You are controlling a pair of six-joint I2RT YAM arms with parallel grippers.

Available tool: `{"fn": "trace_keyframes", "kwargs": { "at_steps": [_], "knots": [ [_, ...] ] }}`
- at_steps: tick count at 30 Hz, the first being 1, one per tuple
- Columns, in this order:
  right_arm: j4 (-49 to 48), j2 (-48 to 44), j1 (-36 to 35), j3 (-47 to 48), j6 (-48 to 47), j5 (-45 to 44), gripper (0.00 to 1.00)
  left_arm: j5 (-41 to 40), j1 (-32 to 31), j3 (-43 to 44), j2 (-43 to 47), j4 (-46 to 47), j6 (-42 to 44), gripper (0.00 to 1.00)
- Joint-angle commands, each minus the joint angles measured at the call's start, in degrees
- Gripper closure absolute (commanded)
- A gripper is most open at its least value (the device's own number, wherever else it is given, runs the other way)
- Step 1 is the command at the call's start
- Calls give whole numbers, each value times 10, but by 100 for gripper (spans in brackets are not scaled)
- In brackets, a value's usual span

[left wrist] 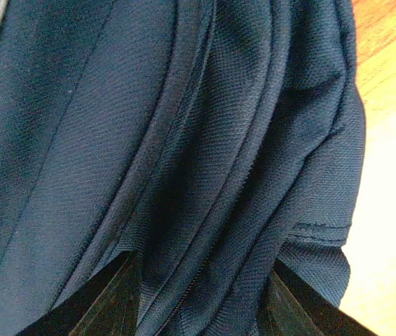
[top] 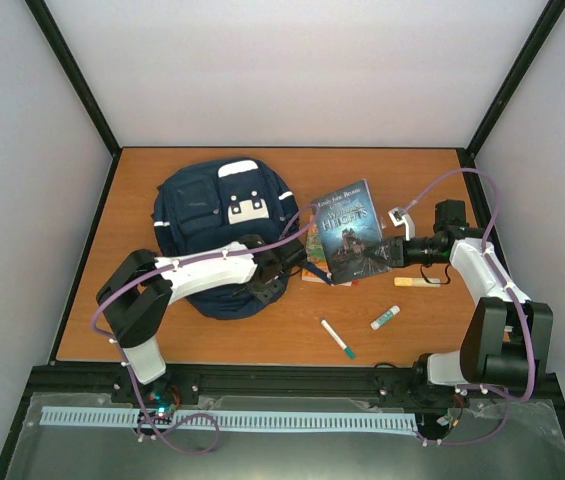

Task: Pack the student bag
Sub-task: Place the book in the student bag.

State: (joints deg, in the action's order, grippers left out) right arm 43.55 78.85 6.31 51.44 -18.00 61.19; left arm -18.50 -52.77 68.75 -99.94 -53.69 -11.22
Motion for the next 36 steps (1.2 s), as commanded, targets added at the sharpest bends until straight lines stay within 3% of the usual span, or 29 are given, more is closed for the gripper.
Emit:
{"fn": "trace_keyframes", "kwargs": {
  "at_steps": [1, 12, 19, 26, 31, 36],
  "knots": [
    [-31, -19, 4, 8, -14, 49, 95, -43, -4, 5, 15, -41, -3, 54],
    [-32, -17, 4, 8, -13, 49, 95, -30, -5, -24, 44, -66, -8, 66],
    [-31, -19, 4, 8, -13, 49, 95, -26, -5, -20, 19, -53, -7, 61],
    [-33, -24, 4, 5, -11, 46, 95, -47, -5, -3, 28, -38, -3, 78],
    [-37, -21, 4, 3, -4, 46, 96, -108, -4, 20, 57, -24, 12, 99],
    [-49, -55, 5, 6, 28, 71, 97, -161, -4, 59, 64, -15, 23, 99]
  ]
}}
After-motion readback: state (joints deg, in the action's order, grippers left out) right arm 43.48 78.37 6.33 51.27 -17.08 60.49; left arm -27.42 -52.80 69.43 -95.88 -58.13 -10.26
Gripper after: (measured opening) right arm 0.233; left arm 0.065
